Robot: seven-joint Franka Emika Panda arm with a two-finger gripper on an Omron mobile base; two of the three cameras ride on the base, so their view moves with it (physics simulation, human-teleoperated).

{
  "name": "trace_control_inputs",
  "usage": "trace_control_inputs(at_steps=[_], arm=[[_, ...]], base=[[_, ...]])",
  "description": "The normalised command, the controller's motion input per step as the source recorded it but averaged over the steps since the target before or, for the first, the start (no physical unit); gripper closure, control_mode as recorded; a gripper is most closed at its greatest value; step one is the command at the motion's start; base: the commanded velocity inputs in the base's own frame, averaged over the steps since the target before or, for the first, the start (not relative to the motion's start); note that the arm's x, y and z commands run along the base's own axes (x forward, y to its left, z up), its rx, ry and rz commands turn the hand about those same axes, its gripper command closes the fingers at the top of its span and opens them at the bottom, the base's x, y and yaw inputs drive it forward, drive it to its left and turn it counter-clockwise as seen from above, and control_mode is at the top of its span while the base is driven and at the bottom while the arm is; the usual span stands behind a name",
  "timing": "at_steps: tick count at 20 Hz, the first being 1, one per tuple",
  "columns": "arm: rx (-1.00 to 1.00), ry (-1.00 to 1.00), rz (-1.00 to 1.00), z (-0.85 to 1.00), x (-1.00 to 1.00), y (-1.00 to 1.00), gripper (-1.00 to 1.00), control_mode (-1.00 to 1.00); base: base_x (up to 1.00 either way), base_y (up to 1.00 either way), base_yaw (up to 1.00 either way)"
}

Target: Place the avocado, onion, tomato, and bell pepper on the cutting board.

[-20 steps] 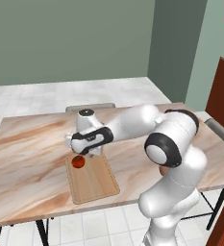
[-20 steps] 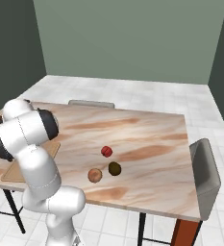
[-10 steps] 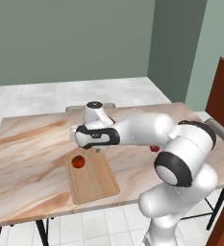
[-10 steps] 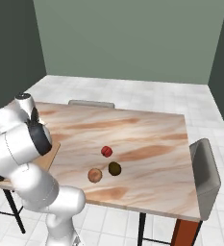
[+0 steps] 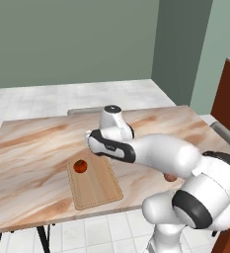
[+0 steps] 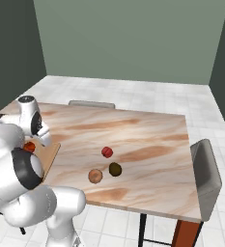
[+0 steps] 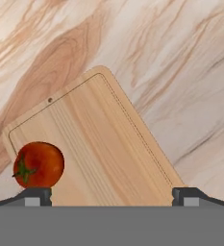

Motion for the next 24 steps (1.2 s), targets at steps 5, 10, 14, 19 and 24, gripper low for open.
trace_control_inputs(at_steps=[5,10,14,19,24], arm=[[0.00,0.00,-0.06,0.04,-0.31,-0.55,-1.00,-1.00],[0.00,0.04,-0.05,0.12,-0.02,-0.57,-1.00,-1.00],[0.00,0.06,-0.02,0.19,0.05,-0.58,-1.00,-1.00],[0.00,0.11,0.00,0.23,0.12,-0.54,-1.00,-1.00],[0.00,0.13,0.00,0.17,0.16,-0.51,-1.00,-1.00]], base=[[0.00,0.00,0.00],[0.00,0.00,0.00],[0.00,0.00,0.00],[0.00,0.00,0.00],[0.00,0.00,0.00]])
